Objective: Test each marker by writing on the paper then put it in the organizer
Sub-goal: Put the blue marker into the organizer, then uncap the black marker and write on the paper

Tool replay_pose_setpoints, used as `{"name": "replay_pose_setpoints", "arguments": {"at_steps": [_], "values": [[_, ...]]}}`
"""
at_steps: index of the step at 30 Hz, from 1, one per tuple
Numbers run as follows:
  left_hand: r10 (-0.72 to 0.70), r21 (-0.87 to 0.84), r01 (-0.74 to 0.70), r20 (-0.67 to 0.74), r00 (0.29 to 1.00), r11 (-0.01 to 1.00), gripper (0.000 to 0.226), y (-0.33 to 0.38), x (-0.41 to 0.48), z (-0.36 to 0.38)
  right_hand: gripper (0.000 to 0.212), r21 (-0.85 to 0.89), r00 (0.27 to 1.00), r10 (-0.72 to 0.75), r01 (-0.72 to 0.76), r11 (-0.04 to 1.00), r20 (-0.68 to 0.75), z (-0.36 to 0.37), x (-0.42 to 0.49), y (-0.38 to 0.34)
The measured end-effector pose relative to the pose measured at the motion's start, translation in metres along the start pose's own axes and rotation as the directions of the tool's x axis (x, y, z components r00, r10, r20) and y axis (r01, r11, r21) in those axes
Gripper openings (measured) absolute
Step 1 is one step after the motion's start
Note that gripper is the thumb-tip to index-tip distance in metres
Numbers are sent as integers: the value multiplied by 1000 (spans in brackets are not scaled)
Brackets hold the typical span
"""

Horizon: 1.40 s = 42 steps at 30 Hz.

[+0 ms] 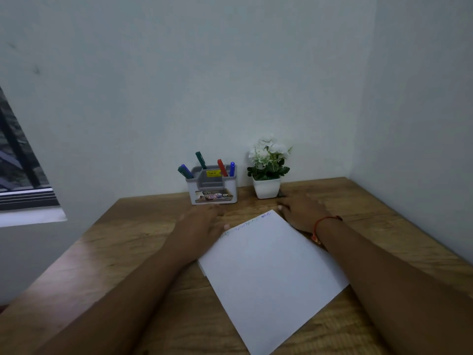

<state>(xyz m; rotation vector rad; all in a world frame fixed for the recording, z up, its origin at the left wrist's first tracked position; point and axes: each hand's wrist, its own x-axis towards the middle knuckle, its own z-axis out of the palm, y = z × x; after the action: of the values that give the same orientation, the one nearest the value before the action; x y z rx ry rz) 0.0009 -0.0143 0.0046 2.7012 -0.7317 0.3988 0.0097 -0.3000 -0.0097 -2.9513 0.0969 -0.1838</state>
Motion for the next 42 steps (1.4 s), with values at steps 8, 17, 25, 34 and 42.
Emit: {"name": "replay_pose_setpoints", "arguments": {"at_steps": [8,17,25,34,42], "values": [[17,-39,-17,0,1000,999,40,1,1,-6,18,-6,949,161,-169,986,-272,-13,-8,3],[-22,-110,19,-29,999,994,41,10,-1,-12,10,445,876,155,74,892,-456,-50,-37,-19],[-14,-265,-26,-148,989,964,47,17,-4,-17,21,816,908,96,315,484,-408,-62,-47,-46],[-44,-487,-45,-168,985,872,21,16,-7,-22,15,996,995,-43,89,1,-89,-47,-53,-68],[-25,-533,-83,-193,981,842,24,21,-10,-27,31,996,982,-179,64,55,-53,-33,-57,-83]]}}
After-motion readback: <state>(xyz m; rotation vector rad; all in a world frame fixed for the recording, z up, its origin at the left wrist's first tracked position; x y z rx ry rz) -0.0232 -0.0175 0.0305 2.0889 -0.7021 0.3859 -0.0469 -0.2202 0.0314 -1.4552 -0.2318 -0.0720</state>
